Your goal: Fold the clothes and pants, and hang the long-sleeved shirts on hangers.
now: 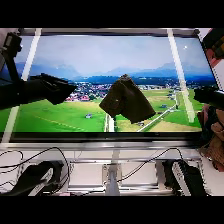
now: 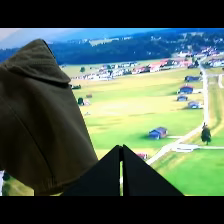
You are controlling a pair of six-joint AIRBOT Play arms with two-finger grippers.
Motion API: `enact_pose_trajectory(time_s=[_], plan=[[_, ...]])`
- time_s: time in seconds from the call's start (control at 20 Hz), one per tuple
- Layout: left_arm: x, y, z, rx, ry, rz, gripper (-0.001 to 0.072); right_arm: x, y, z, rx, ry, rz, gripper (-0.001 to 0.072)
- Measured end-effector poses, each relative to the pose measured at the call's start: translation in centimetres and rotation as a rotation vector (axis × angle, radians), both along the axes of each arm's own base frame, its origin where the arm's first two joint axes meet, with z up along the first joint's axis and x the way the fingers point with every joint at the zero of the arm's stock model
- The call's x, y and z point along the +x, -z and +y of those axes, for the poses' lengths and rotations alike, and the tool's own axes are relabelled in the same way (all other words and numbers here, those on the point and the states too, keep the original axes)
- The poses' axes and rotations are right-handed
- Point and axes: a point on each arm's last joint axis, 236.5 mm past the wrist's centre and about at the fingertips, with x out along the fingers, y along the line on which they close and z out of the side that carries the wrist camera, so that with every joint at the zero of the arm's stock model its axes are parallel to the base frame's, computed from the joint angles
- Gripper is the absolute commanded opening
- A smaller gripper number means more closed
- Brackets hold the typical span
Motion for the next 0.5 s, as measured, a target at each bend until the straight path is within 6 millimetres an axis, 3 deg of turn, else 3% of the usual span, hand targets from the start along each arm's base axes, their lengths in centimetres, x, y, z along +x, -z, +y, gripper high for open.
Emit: enact_pose_trajectory(time_s=[0.1,0.15,0.25,0.3,0.5], plan=[[1.4,2.3,0.7,0.05,-0.017,0.046,0.0607,-0.2,1.0,0.2,0.008,-0.01,0.029,0.0027],[2.2,3.9,0.8,0.066,-0.021,0.084,0.0607,-0.3,1.6,0.3,0.01,-0.015,0.045,0.0117],[3.5,7.9,0.5,0.07,-0.019,0.194,0.0607,-0.5,2.7,0.4,0.019,-0.022,0.07,0.0527],[4.0,10.2,0.0,0.055,-0.016,0.262,0.0607,-0.5,3.2,0.4,0.023,-0.024,0.08,0.0567],[6.4,17.3,-2.6,-0.105,-0.061,0.477,0.0609,-0.1,4.2,0.6,0.047,-0.021,0.088,0.0566]])
